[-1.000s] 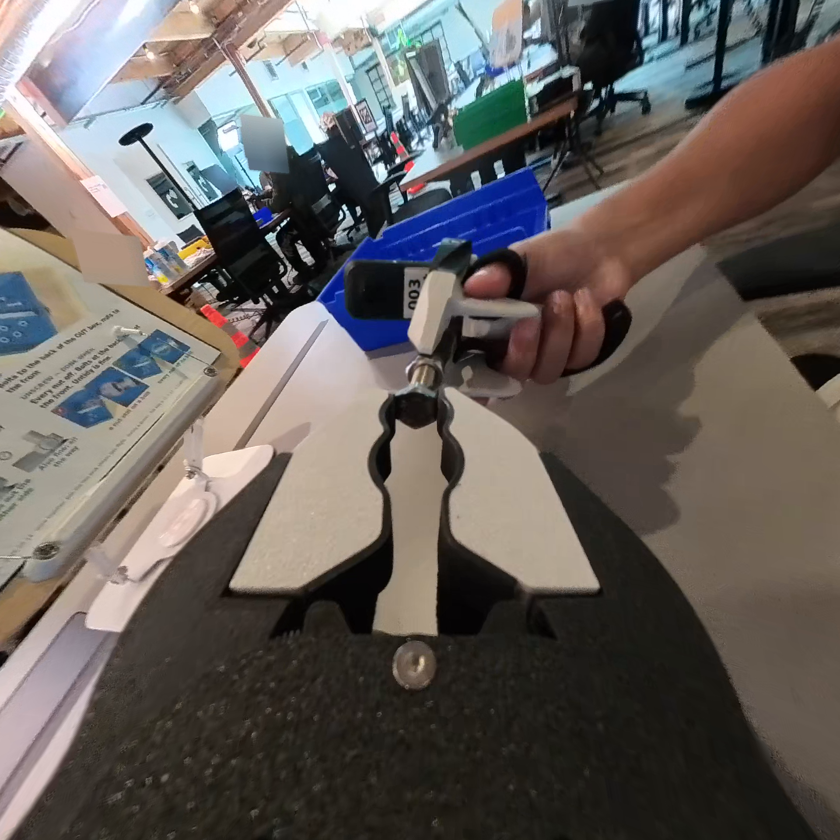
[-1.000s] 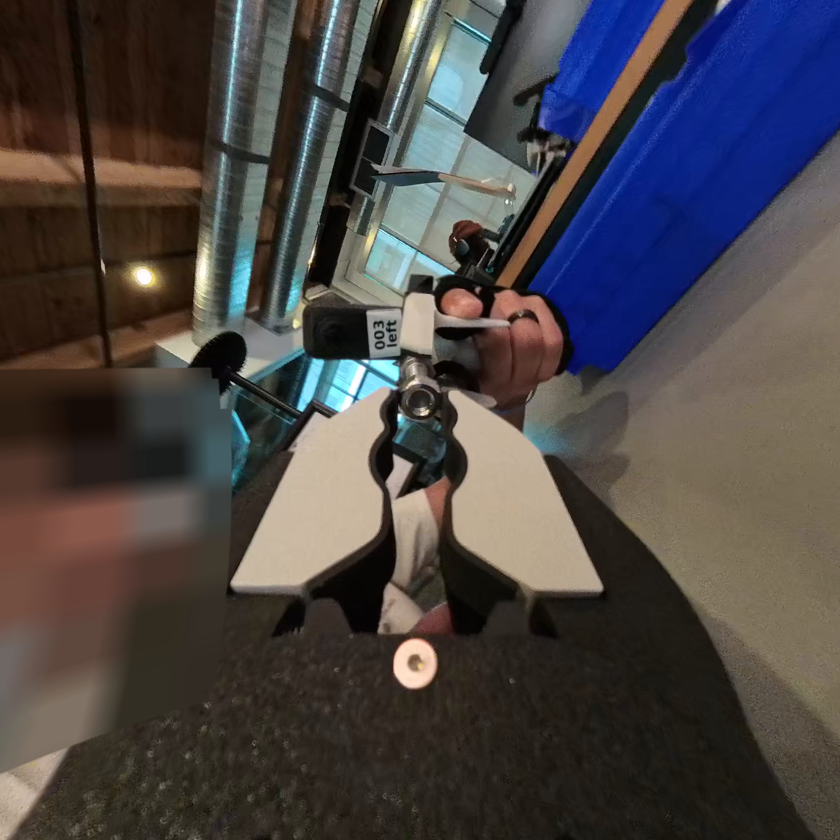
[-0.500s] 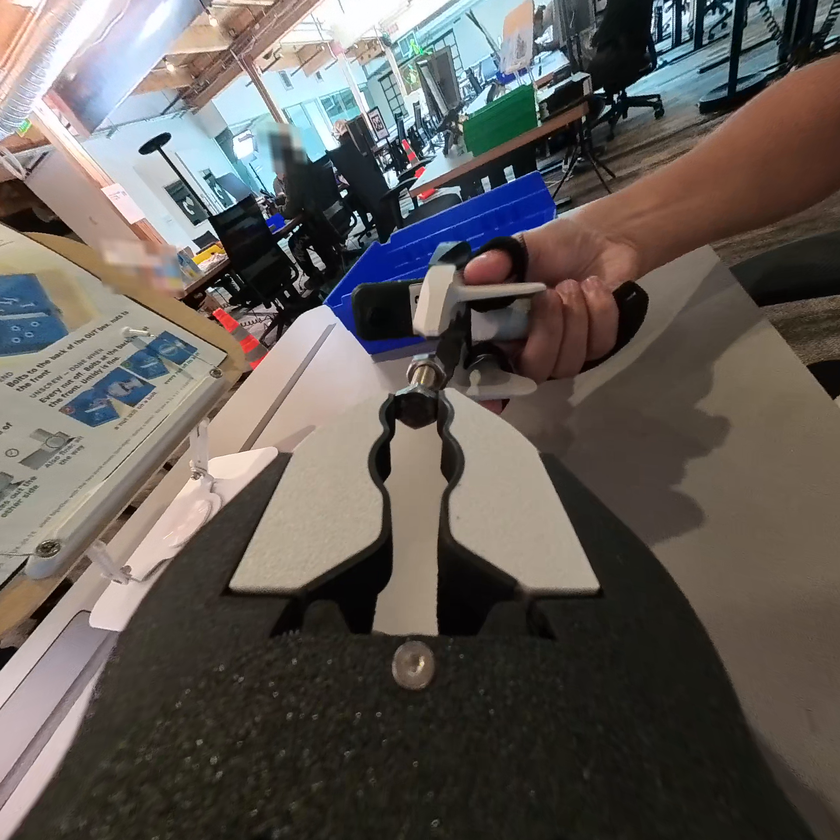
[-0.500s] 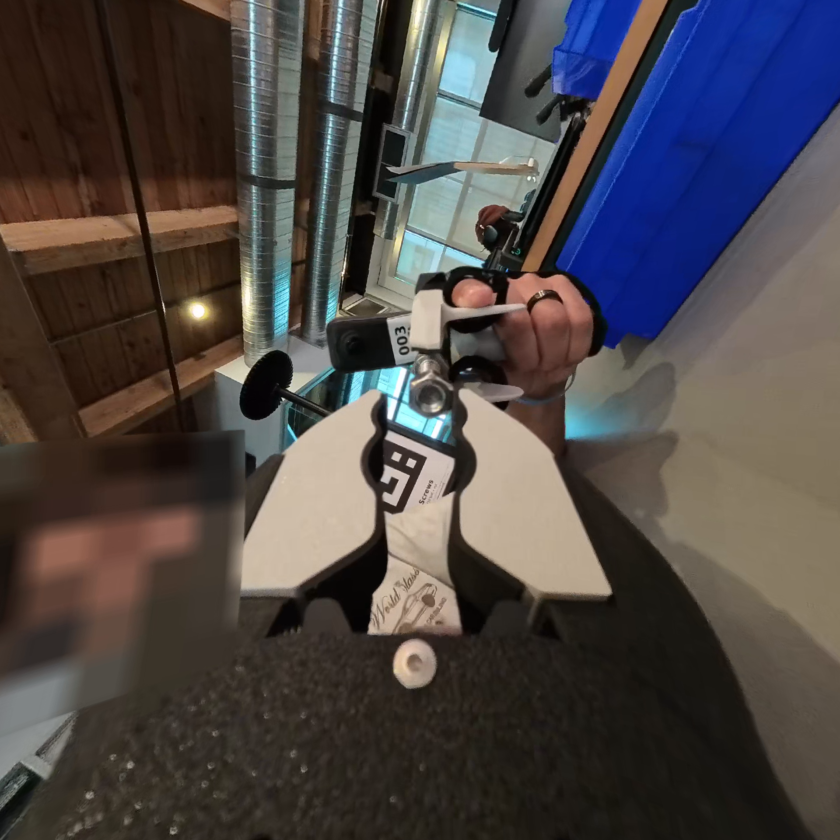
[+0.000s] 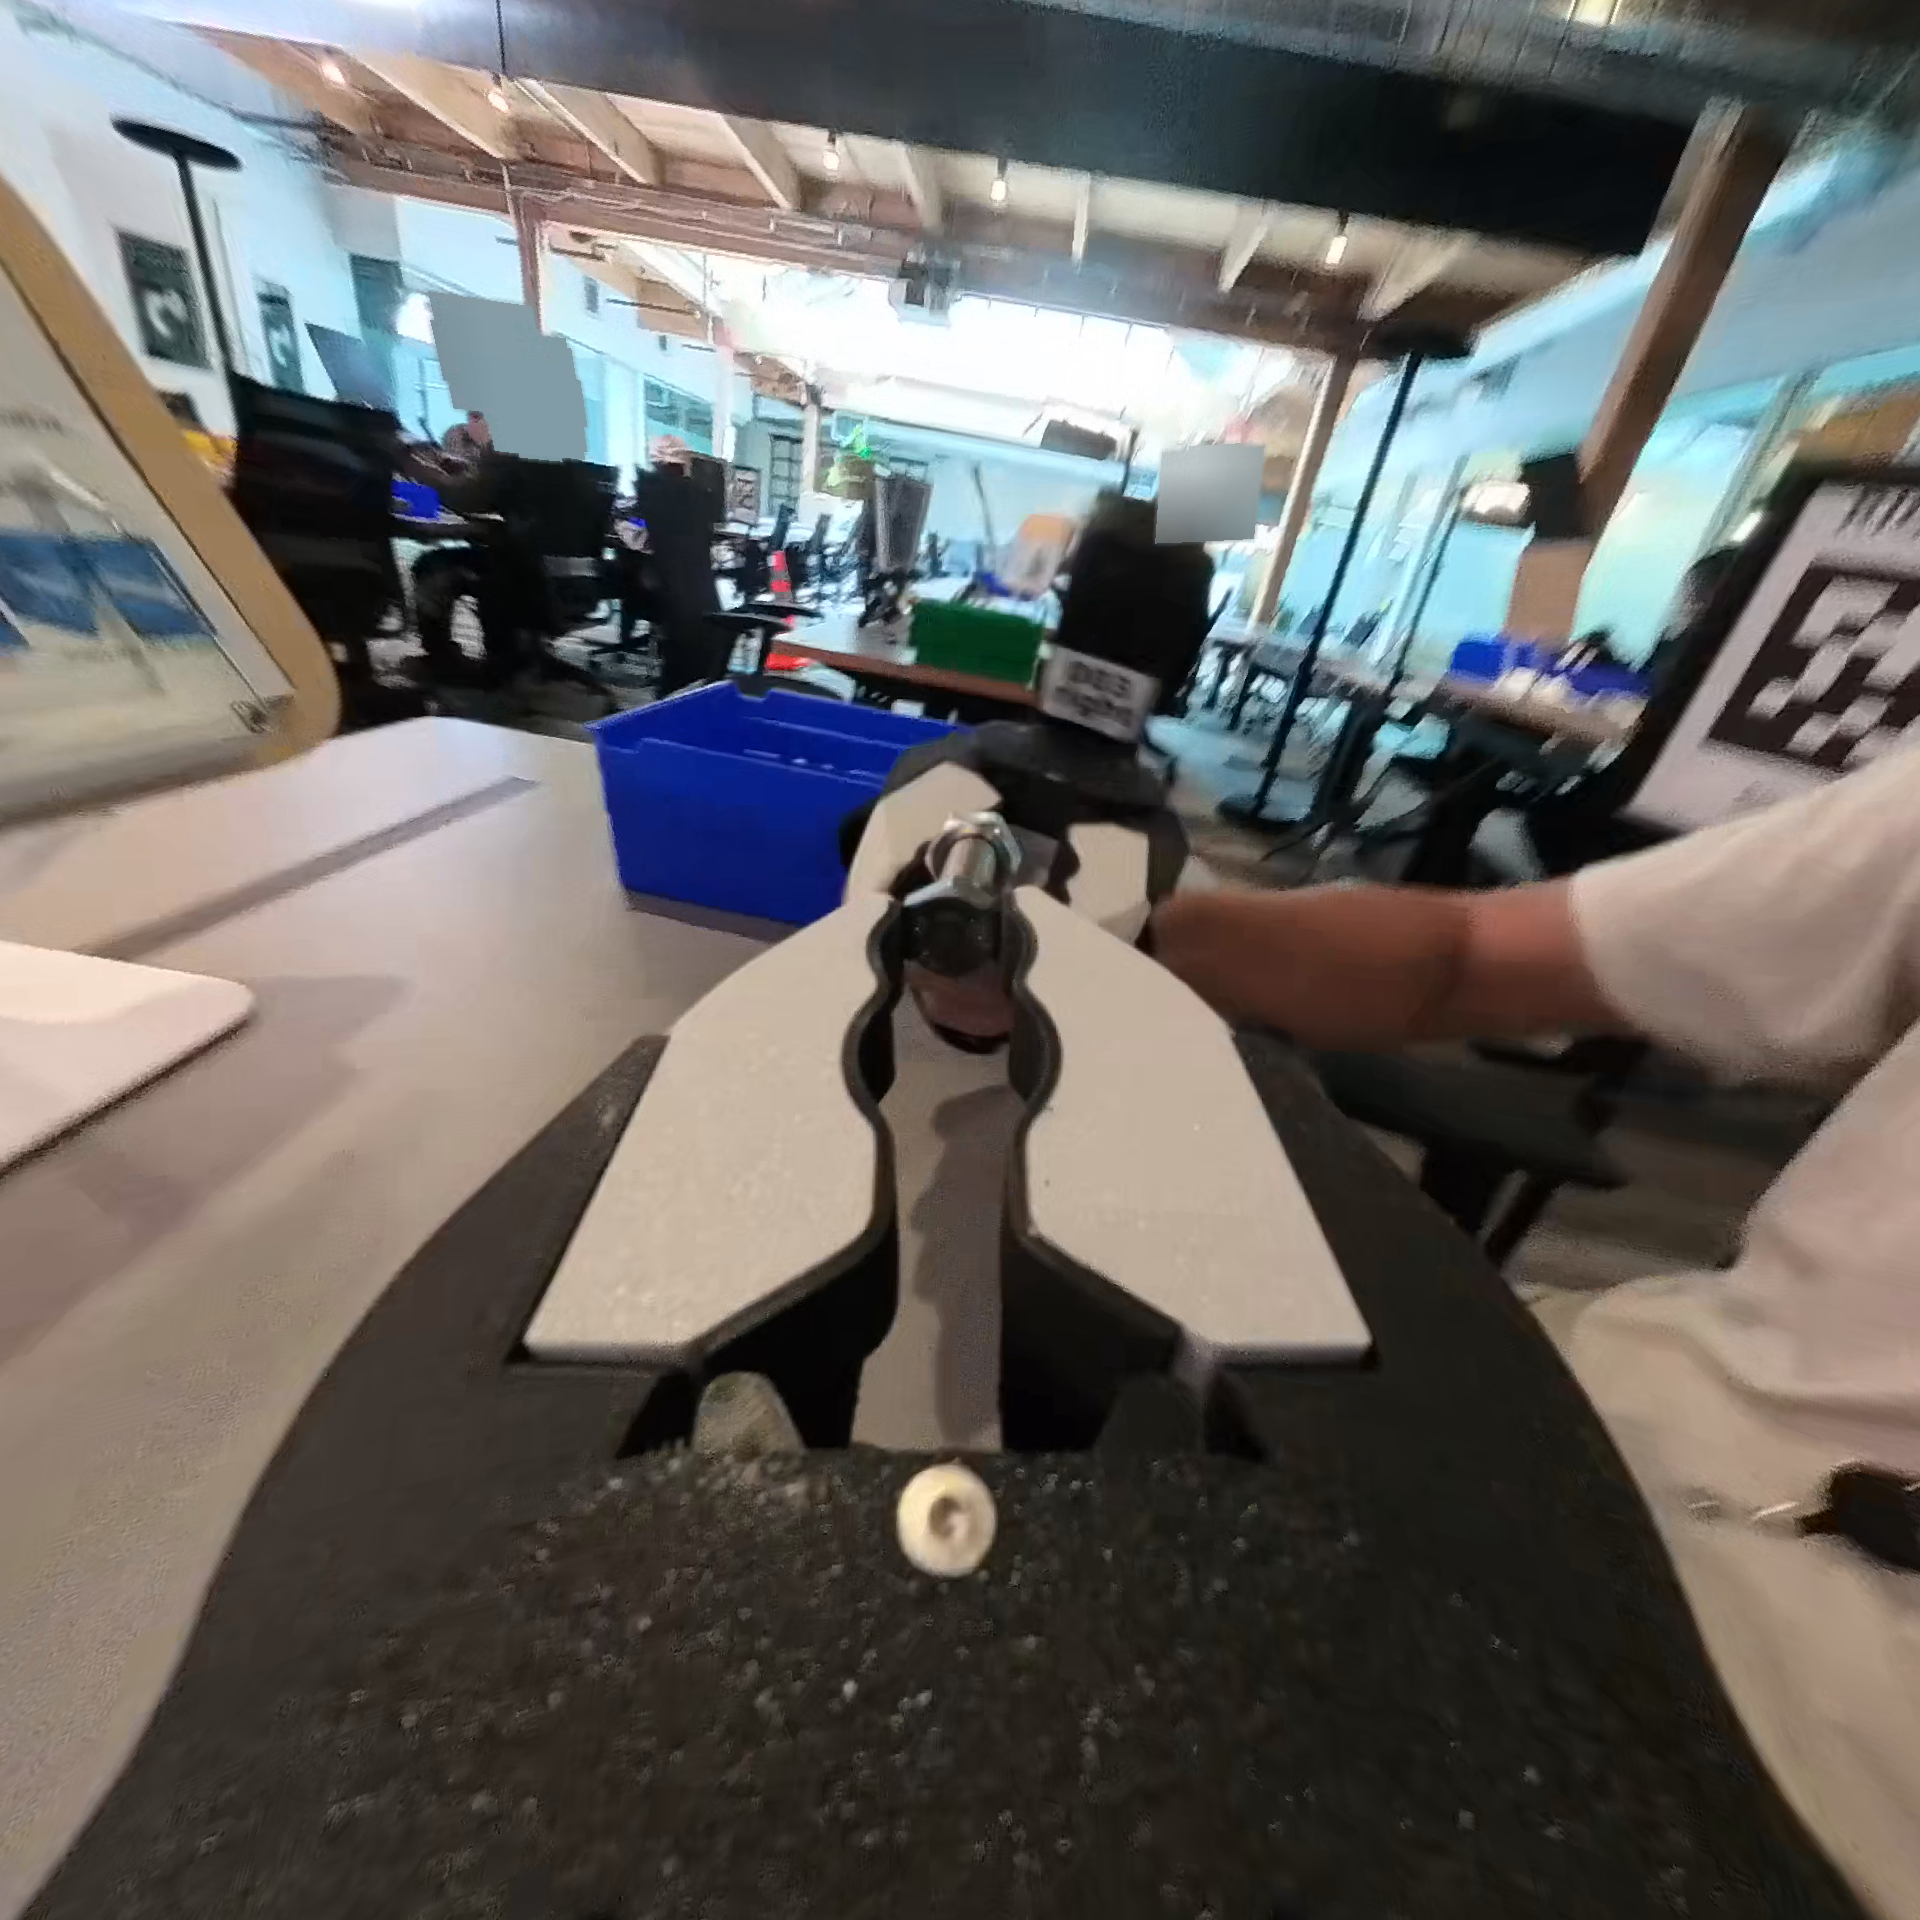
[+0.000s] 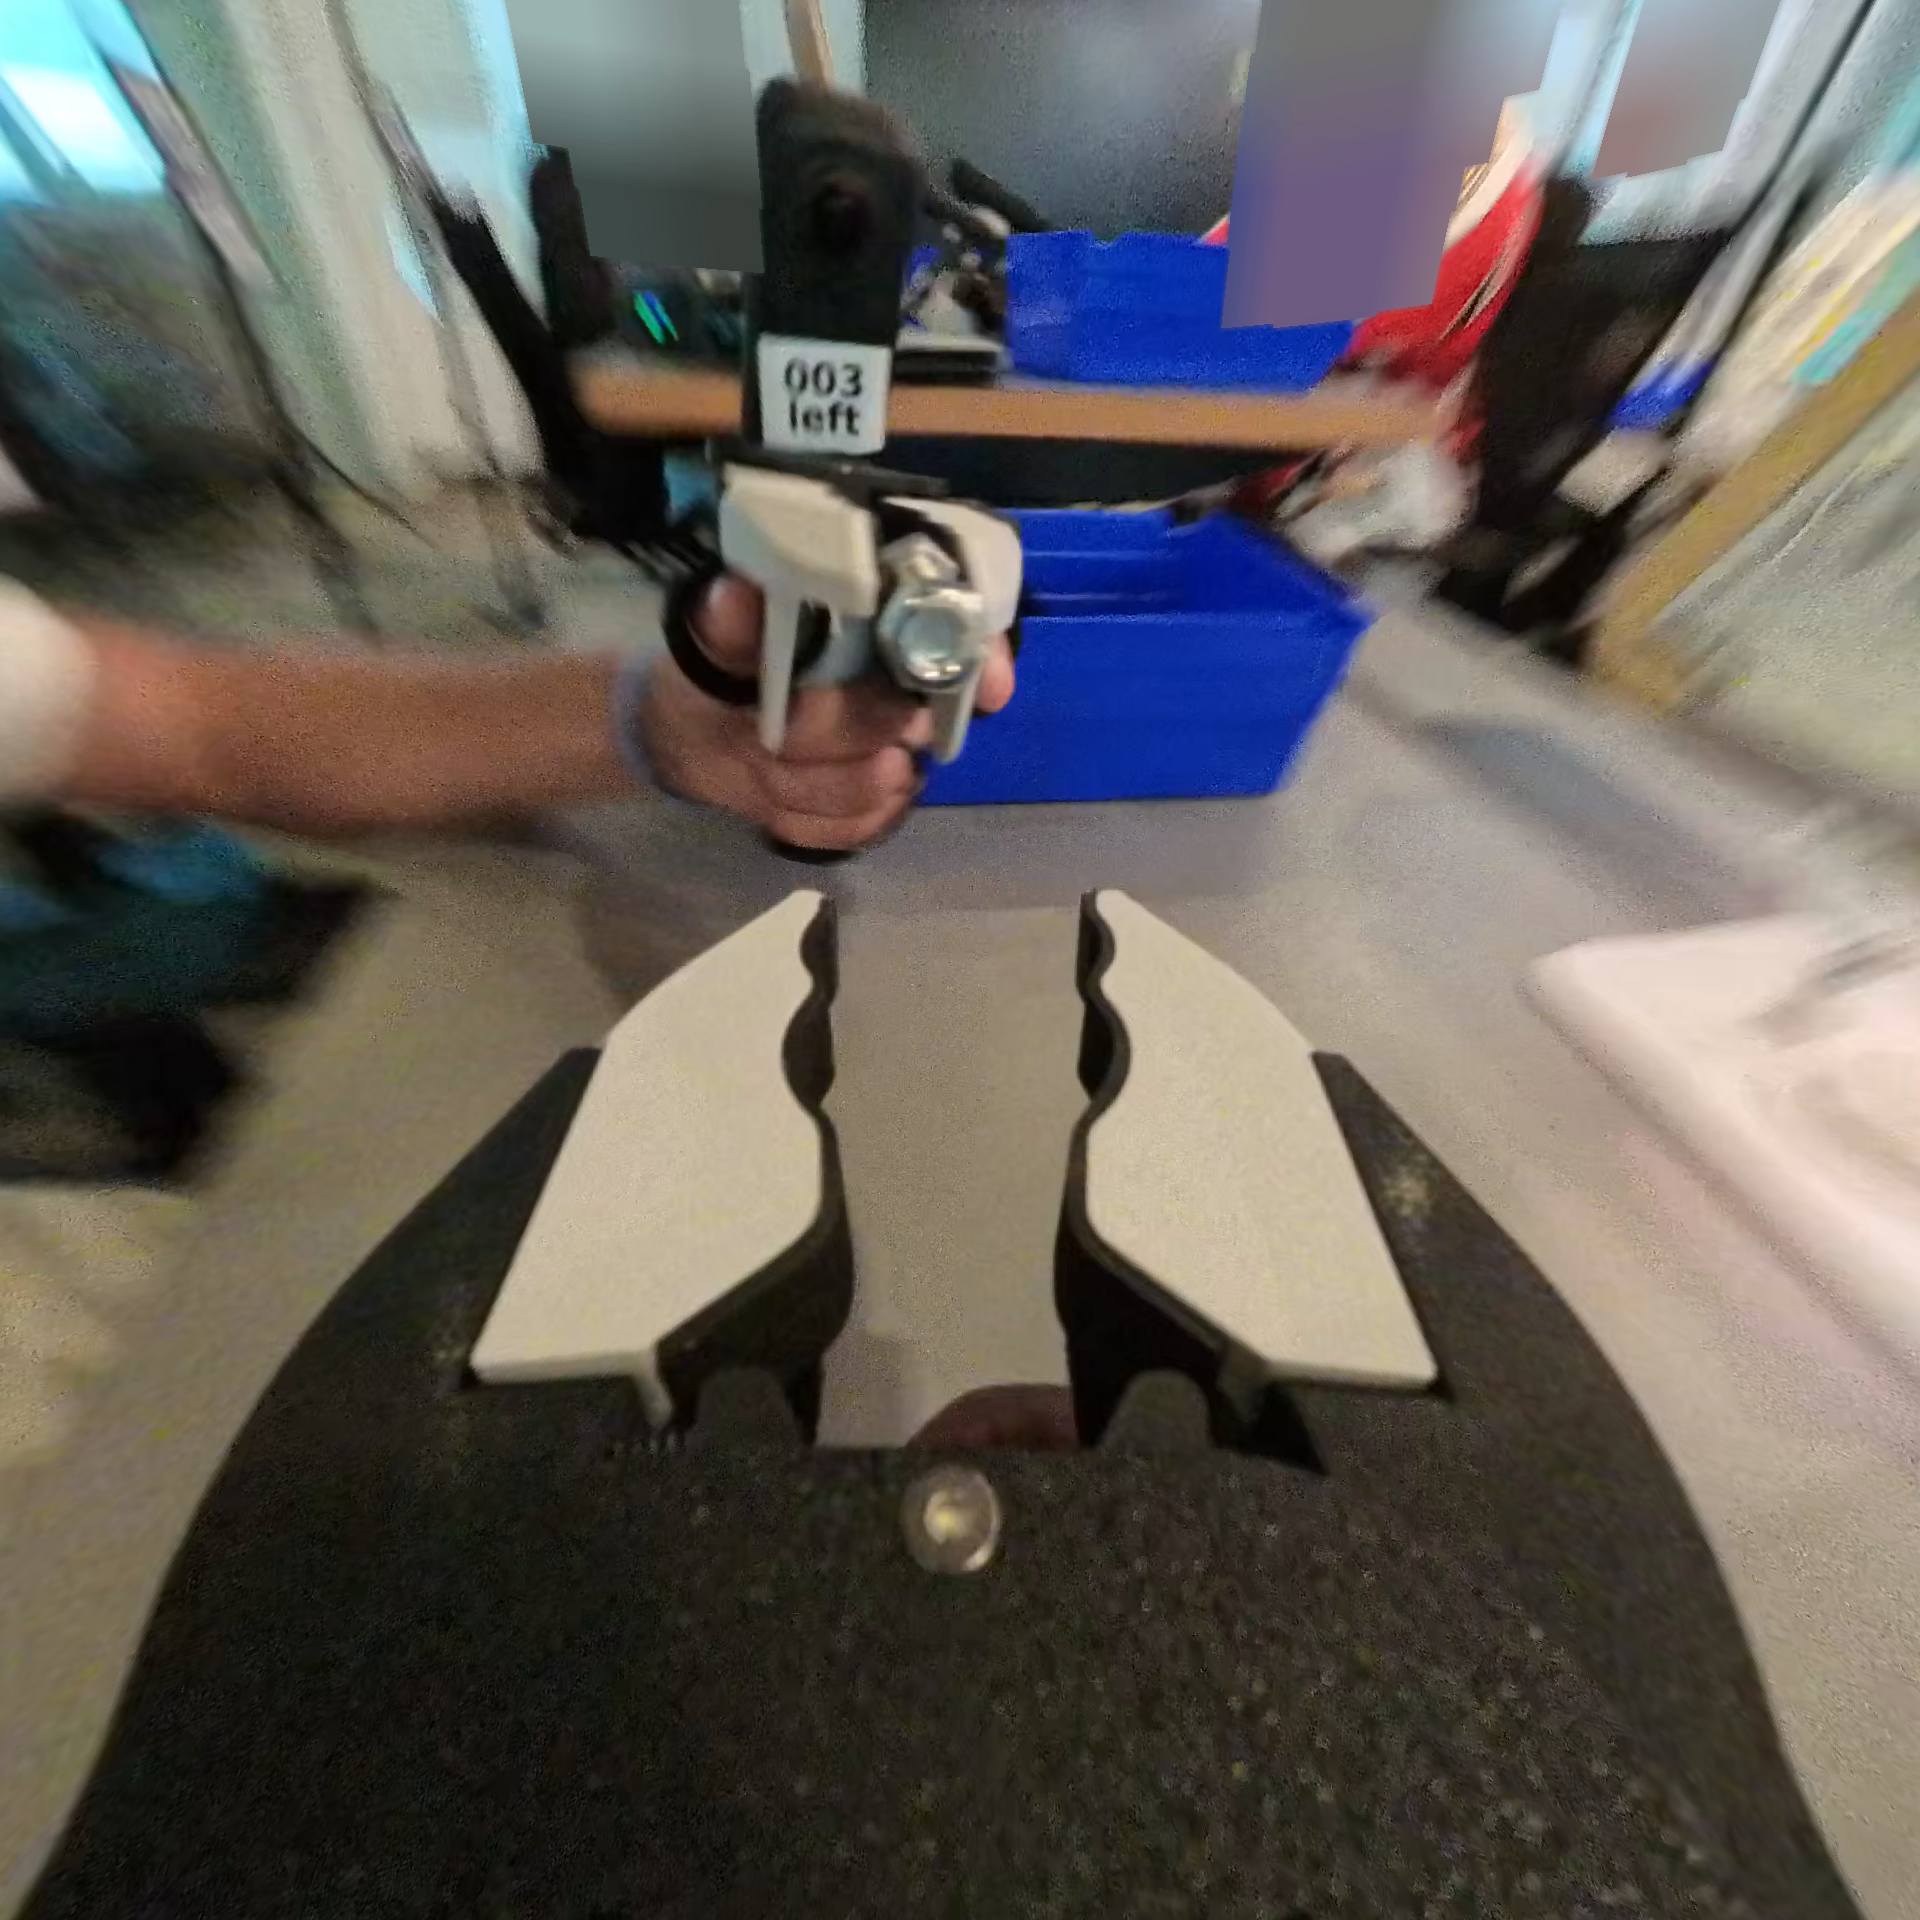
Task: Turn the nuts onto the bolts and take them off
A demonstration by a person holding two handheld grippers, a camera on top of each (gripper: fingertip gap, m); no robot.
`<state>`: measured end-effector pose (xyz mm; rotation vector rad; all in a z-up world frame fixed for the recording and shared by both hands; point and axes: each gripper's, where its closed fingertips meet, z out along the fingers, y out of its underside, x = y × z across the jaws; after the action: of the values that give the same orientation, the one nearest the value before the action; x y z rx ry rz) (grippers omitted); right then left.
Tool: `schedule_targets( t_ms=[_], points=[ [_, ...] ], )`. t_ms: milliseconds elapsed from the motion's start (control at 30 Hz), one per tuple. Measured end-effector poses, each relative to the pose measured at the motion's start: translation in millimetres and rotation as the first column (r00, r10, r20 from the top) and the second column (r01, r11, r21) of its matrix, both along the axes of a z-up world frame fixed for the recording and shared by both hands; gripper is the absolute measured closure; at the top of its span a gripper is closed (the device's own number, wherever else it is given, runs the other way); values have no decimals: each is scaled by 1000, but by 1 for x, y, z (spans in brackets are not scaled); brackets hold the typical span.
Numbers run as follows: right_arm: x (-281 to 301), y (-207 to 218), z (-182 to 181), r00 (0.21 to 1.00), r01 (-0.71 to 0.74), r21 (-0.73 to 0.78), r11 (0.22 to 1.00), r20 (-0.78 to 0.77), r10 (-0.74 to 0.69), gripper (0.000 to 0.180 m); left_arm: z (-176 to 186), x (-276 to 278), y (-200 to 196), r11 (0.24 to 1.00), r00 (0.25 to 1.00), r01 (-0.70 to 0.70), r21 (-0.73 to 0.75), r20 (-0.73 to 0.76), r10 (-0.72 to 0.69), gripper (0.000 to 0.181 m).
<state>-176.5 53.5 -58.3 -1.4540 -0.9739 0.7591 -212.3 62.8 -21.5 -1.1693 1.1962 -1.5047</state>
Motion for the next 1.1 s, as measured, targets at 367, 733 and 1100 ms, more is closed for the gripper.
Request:
schedule_targets(
  t_ms=[367,733,1100],
  points=[
    [-8,-20,21,875,-62,795,603,334,-351,140,-26,11,-28,902,949,292,-317,-16,-313,164],
    [-20,-26,24,956,-23,630,776,241,-168,163,-20,8,-29,923,957,279,-266,-6,-291,164],
    [-17,-9,18,892,-295,-459,838,-447,69,163,-22,11,-13,989,998,-12,148,-59,21,164]
  ],
)
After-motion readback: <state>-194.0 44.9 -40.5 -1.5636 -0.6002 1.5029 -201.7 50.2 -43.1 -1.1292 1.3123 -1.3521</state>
